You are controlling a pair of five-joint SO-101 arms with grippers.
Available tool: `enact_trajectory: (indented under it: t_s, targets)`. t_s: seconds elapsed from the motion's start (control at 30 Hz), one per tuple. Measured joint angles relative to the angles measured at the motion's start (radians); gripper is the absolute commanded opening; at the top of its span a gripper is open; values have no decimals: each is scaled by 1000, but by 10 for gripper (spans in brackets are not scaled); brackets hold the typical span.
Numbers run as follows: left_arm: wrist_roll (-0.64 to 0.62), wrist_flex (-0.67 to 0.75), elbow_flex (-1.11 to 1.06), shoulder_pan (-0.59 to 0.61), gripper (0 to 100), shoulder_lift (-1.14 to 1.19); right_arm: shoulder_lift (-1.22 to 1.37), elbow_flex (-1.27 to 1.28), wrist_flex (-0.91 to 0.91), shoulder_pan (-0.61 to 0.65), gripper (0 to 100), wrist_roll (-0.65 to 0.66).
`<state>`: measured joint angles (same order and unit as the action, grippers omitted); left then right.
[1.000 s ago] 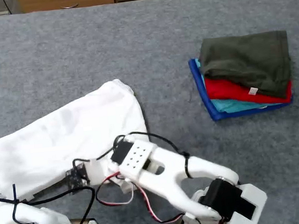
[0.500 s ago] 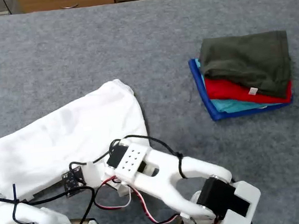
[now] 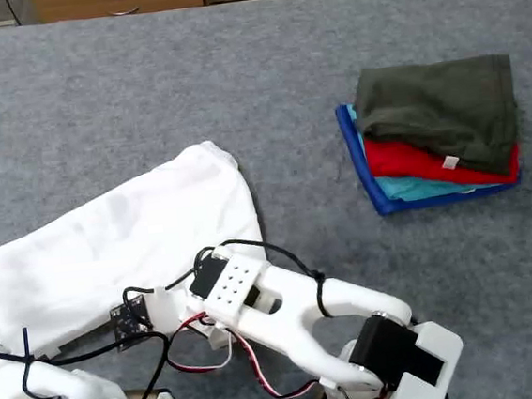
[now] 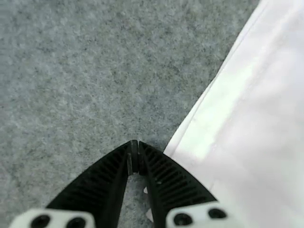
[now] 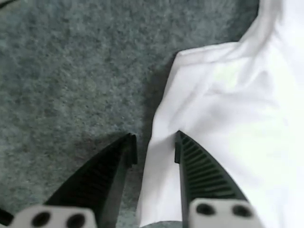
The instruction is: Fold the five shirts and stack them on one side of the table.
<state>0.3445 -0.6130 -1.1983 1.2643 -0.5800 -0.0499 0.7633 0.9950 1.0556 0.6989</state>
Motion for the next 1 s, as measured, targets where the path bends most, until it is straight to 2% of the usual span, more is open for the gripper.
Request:
enact_trajectory:
  t_s: [0.13,0.4,0.57,1.0]
  targets:
    - [0,0,0,0,19,0,0,2,0,-8,209,0]
    - [0,0,0,0,19,0,2,3,8,-25,187,40]
    - [0,0,0,0,19,0,-49,-26,112,-20,187,43]
    - [0,0,0,0,19,0,3,8,29,-21,186,46]
